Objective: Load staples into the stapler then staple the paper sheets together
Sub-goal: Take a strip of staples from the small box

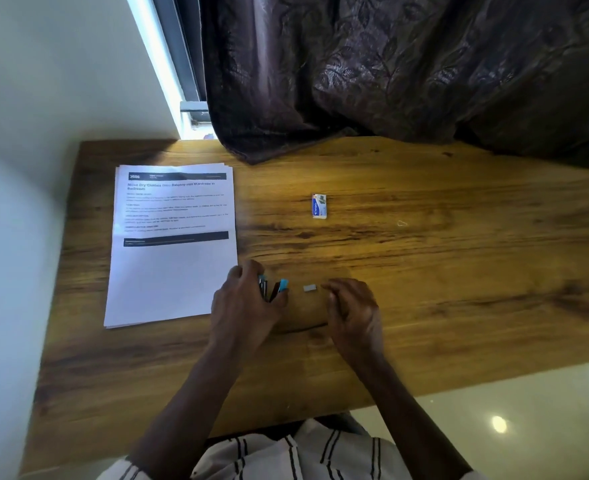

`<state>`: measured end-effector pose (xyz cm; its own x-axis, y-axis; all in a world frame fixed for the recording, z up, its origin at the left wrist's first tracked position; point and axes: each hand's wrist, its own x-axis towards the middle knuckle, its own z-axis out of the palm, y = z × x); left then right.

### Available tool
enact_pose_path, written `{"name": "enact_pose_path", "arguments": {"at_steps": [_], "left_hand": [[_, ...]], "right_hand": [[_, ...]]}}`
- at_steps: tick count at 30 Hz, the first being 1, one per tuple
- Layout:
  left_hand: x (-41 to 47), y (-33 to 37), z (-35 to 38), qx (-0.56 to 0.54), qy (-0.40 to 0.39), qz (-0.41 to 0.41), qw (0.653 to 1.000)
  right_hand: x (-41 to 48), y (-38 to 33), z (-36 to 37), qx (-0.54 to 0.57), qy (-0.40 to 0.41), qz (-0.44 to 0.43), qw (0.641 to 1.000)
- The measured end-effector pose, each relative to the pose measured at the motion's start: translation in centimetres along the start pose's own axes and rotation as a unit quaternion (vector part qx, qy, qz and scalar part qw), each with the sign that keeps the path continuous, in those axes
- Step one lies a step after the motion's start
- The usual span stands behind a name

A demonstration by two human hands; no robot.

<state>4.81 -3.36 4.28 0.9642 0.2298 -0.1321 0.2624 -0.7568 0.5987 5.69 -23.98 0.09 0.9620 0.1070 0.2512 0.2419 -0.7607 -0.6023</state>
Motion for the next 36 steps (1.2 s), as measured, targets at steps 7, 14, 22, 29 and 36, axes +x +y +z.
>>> {"name": "enact_pose_path", "arguments": {"at_steps": [7, 14, 22, 29, 36], "left_hand": [[0.9, 0.6, 1.5, 0.047, -0.028, -0.011, 0.998], [0.9, 2.6, 1.2, 0.068, 0.082, -0.013, 0.994], [9.1, 8.6, 4.5, 0.034, 0.059, -0.009, 0.998], [14.0, 10.9, 7.4, 0.094, 0.059, -0.037, 0.993], [14.4, 10.3, 7.8, 0.07, 0.079, -0.053, 0.993]], "right_hand": [[0.2, 3.8, -0.5, -0.103, -0.103, -0.054, 0.988], [5.7, 7.3, -1.1, -0.149, -0.151, -0.104, 0.972], [8.8, 8.8, -1.2, -0.22, -0.206, -0.092, 0.949], [9.0, 8.3, -1.8, -0.202, -0.202, -0.078, 0.955], [9.2, 8.5, -1.7, -0.183, -0.201, -0.072, 0.96]]}}
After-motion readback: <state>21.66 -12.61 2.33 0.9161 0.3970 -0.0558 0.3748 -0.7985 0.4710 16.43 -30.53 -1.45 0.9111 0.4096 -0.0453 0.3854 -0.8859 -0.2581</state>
